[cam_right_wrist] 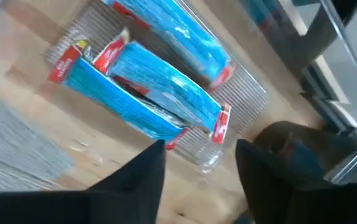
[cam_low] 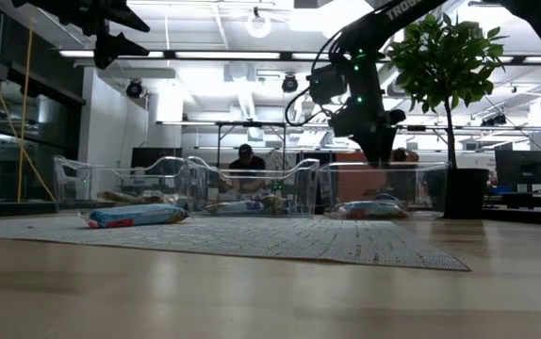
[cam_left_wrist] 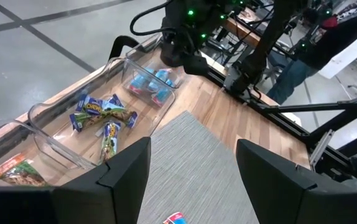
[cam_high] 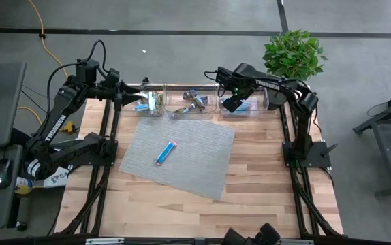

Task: Pick and place Granola Bars by type
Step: Put the red granola bar into the right transparent bin

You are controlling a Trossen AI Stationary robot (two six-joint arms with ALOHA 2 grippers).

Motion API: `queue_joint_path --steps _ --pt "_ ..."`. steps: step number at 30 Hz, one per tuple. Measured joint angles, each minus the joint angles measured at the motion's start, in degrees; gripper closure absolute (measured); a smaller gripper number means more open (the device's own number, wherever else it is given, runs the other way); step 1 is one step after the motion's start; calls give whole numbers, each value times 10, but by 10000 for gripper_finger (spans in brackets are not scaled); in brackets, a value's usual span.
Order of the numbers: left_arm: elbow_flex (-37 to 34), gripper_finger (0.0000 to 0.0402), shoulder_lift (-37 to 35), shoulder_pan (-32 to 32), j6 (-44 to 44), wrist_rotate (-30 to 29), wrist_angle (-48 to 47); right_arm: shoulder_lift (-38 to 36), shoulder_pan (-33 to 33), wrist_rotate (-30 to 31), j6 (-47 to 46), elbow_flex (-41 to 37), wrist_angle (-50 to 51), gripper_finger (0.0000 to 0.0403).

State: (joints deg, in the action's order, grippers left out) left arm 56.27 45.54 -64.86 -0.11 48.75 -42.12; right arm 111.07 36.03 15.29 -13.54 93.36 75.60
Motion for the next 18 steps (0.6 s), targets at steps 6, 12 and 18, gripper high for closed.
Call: queue_joint_path --steps 6,12,18 --pt "0 168 0 0 9 -1 0 -33 -7 -67 64 0 -46 191" --pt "0 168 0 0 16 -5 0 -98 -51 -231 100 0 -184 199" --pt "0 168 1 0 12 -16 1 -122 -154 -256 12 1 -382 205"
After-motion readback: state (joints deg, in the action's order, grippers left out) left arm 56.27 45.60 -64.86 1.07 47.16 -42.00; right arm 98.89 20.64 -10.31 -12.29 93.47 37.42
